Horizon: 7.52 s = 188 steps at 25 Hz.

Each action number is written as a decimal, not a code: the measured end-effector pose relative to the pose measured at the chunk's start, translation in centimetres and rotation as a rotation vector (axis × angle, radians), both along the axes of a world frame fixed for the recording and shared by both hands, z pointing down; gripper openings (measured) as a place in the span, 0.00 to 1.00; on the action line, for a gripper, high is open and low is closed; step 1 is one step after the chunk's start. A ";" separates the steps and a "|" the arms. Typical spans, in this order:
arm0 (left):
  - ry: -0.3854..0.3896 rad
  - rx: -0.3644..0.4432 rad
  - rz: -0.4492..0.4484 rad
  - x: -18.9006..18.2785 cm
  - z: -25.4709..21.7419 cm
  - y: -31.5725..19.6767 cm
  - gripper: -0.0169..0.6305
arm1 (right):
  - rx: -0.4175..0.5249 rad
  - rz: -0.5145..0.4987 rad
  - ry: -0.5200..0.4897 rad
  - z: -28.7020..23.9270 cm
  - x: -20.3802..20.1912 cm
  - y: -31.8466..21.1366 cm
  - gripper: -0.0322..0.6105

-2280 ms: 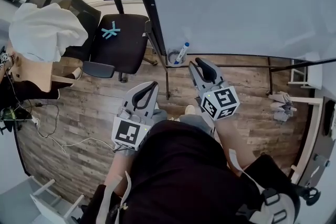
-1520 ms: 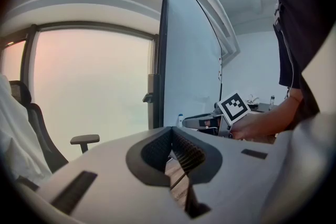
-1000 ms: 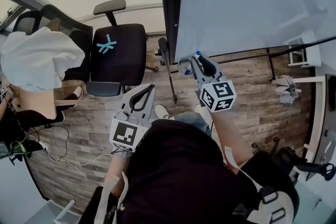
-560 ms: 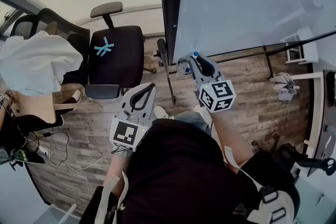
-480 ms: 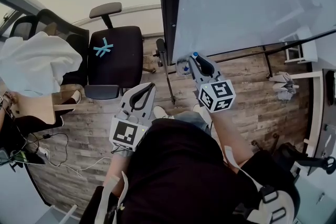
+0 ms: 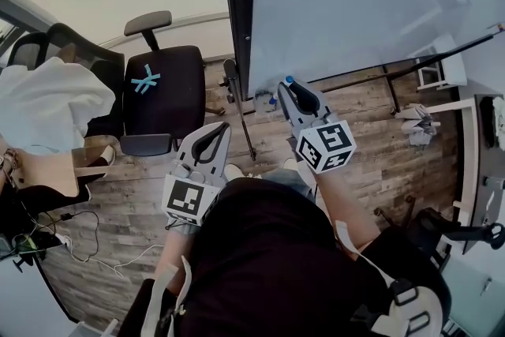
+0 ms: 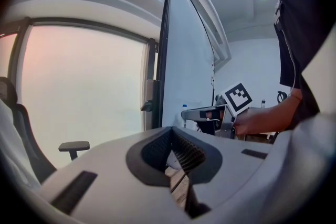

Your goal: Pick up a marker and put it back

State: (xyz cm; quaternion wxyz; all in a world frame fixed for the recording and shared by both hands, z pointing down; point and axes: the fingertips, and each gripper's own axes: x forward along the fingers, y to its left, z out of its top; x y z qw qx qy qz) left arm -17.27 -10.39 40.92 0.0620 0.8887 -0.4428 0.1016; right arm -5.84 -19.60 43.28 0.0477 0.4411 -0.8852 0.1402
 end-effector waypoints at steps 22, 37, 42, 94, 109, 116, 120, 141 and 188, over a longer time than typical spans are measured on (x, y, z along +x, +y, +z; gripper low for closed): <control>0.057 0.046 0.100 5.9 -1.5 -2.2 0.04 | 0.100 0.062 -0.050 -7.1 6.3 0.8 0.17; 0.081 0.050 0.181 11.4 -2.2 -3.4 0.04 | 0.107 0.170 0.020 -7.2 13.3 3.2 0.17; 0.088 0.053 0.205 13.3 -2.4 -3.6 0.04 | 0.095 0.202 0.045 -6.5 15.6 4.3 0.17; 0.062 0.026 0.090 15.0 -1.4 -1.5 0.04 | 0.069 0.117 0.052 -4.8 18.5 7.0 0.17; 0.048 0.021 -0.127 7.8 -1.3 0.6 0.04 | 0.119 -0.089 0.032 -7.0 11.1 4.4 0.17; 0.044 0.018 -0.239 4.6 -1.2 2.5 0.04 | 0.137 -0.196 0.021 -7.7 7.3 3.8 0.17; 0.042 0.011 -0.302 3.0 -0.9 3.6 0.04 | 0.139 -0.252 0.009 -7.7 5.2 3.3 0.17; 0.036 -0.025 -0.570 -3.8 0.5 9.2 0.04 | 0.102 -0.482 0.043 -4.0 -4.1 3.0 0.17; 0.022 -0.084 -0.676 -4.2 2.2 14.2 0.04 | 0.045 -0.547 0.221 5.0 -5.8 4.5 0.18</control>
